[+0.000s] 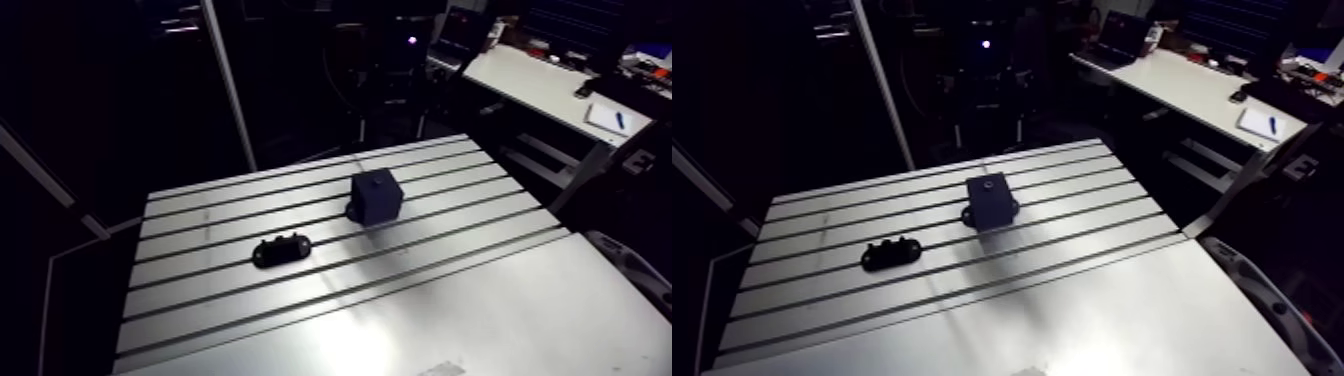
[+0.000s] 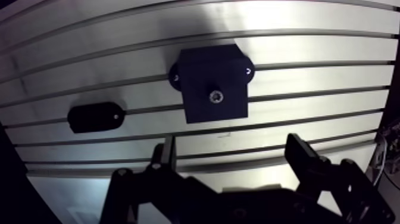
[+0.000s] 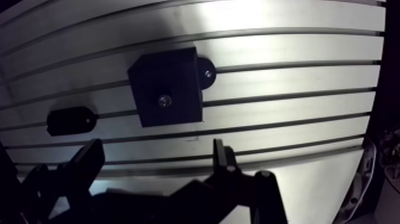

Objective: Pick up the M10 bolt and insert it into the hole until fully seated.

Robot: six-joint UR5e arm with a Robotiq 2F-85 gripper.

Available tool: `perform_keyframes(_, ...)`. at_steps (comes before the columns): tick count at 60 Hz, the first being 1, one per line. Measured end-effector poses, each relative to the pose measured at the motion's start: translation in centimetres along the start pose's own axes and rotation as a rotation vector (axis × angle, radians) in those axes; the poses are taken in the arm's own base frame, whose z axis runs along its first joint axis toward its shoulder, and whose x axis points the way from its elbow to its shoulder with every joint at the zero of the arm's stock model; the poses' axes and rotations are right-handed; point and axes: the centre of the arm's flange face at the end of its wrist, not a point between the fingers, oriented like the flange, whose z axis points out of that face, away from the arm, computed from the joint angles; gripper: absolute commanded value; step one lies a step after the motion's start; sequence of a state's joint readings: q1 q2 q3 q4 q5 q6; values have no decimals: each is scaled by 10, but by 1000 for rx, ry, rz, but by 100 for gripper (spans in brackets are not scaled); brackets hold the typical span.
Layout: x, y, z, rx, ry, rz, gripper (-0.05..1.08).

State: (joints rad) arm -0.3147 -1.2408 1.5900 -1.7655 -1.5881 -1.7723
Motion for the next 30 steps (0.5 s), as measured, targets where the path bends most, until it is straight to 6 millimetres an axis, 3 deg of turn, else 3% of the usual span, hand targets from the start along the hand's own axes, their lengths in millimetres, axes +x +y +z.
perform_keyframes(14, -14, -16, -39, -4, 8, -23, 0)
perform_keyframes(30, -32, -50, -75, -15, 25, -68, 0)
